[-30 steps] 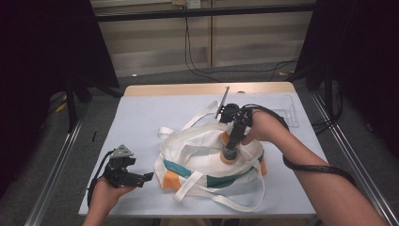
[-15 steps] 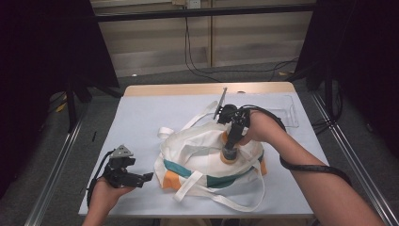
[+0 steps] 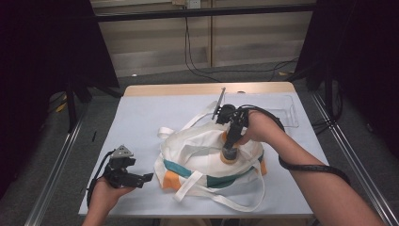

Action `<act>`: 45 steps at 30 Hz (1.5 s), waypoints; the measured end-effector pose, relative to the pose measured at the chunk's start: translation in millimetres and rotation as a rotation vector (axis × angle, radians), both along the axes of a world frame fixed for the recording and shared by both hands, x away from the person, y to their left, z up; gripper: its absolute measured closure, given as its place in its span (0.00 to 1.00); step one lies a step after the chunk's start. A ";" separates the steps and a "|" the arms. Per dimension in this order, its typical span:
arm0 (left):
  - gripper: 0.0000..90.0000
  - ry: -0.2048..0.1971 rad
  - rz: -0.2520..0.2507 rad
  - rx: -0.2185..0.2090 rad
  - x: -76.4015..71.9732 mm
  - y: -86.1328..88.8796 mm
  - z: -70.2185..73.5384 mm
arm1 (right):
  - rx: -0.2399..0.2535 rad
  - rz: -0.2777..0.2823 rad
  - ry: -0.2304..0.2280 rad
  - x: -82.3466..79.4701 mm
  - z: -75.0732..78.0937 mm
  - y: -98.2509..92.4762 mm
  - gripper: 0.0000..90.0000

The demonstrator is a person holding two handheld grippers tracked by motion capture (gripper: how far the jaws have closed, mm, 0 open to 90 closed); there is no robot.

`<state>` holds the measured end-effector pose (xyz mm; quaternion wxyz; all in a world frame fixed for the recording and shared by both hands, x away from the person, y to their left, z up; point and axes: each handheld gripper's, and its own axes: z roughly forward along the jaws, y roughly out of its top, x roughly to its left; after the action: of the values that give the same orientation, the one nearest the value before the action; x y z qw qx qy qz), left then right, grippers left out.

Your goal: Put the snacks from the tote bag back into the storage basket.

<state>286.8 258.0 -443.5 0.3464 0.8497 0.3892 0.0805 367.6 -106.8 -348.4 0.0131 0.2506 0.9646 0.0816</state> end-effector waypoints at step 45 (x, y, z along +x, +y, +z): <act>0.06 0.006 -0.006 0.005 -0.5 -0.5 1.2 | -0.020 0.043 0.043 -1.8 28.0 -0.9 0.34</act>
<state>286.3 257.5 -442.4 0.3436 0.8520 0.3872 0.0779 365.7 -107.7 -320.4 -0.0067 0.2314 0.9705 0.0667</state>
